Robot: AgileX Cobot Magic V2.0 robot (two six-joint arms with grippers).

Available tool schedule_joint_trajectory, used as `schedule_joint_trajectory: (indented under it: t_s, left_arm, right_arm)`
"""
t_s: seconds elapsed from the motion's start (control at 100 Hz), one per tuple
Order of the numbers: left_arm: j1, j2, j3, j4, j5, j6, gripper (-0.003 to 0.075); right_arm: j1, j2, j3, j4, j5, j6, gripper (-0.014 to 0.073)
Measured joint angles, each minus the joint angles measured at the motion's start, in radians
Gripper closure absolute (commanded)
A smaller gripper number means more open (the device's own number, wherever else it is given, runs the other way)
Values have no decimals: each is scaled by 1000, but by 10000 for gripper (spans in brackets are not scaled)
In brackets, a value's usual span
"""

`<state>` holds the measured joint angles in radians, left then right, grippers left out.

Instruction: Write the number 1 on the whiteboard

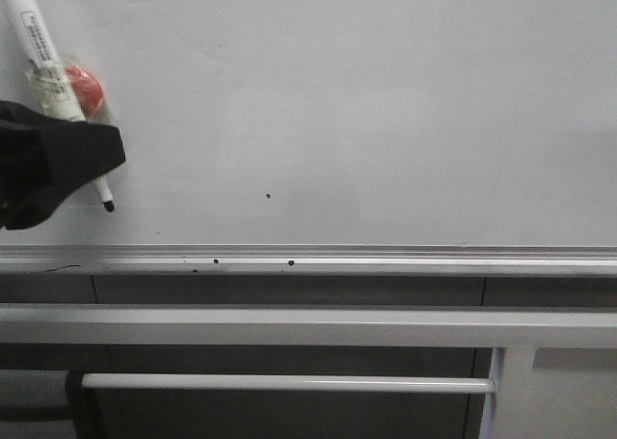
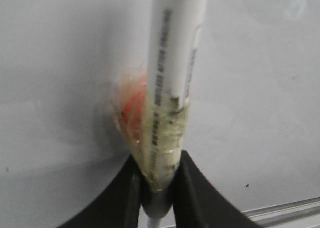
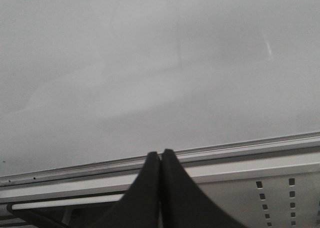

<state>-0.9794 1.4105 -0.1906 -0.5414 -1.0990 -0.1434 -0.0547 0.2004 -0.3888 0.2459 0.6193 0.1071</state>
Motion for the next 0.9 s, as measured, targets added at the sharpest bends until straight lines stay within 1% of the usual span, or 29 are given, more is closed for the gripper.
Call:
schedule_joint_trajectory:
  t_s: [0.22, 0.37, 0.42, 0.52, 0.6, 0.72, 0.9]
  left_arm:
    - [0, 0, 24, 17, -25, -3, 741]
    - [0, 0, 64, 145, -25, -4, 741]
    - [0, 0, 75, 188, -25, -4, 741]
    - [0, 0, 90, 257, -21, -4, 741]
    - [0, 0, 90, 305, -5, -4, 741]
    - [0, 0, 79, 376, 81, -4, 741]
    - [0, -7, -5, 470, 319, 40, 741]
  right_arm:
    - [2, 0, 0, 0, 0, 0, 657]
    - [49, 0, 0, 2, 0, -7, 657]
    - [78, 0, 0, 9, 2, -45, 657]
    - [149, 2, -11, 21, 25, -169, 657]
    - [220, 2, -35, 29, 28, -225, 657]
    - [340, 35, -65, 29, 37, -282, 657]
    - [494, 118, -72, 15, 58, -347, 657]
